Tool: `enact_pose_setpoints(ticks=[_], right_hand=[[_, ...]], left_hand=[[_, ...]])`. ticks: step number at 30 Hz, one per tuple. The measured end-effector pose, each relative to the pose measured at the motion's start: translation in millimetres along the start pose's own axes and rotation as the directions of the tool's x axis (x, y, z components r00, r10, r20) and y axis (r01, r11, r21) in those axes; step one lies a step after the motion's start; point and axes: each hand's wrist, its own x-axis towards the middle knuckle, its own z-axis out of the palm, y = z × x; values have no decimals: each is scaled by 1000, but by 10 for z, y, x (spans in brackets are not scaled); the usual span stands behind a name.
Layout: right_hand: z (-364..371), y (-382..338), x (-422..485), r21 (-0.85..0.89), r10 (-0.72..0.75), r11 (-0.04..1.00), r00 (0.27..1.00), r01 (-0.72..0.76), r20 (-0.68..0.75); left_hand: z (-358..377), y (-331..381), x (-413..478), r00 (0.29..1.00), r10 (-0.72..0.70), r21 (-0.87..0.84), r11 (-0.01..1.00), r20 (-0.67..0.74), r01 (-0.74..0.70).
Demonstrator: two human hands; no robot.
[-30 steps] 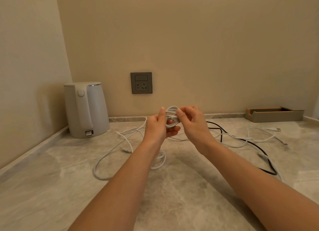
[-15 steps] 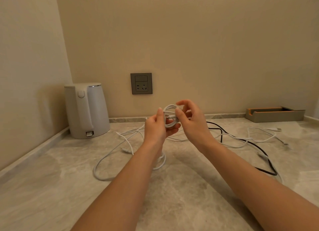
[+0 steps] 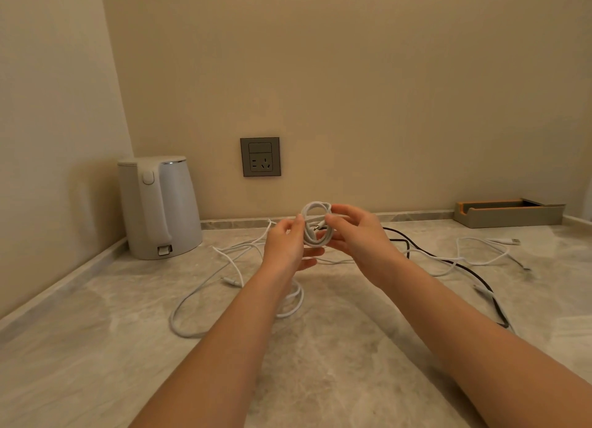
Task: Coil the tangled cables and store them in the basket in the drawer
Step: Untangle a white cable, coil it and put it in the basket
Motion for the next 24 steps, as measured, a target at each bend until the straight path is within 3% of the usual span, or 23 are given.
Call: enact_pose_setpoints(ticks=[8, 17, 24], right_hand=[[-127, -124, -20, -20, 150, 989, 982, -149, 113], [-387, -360, -316, -252, 102, 966, 981, -58, 164], [-707, -477, -788, -429, 26, 901, 981, 60, 190]], left_hand=[[-48, 25, -56, 998, 41, 48, 998, -39, -39], [-10, 98, -451, 982, 184, 278, 942, 39, -188], [107, 230, -967, 974, 136, 348, 917, 182, -194]])
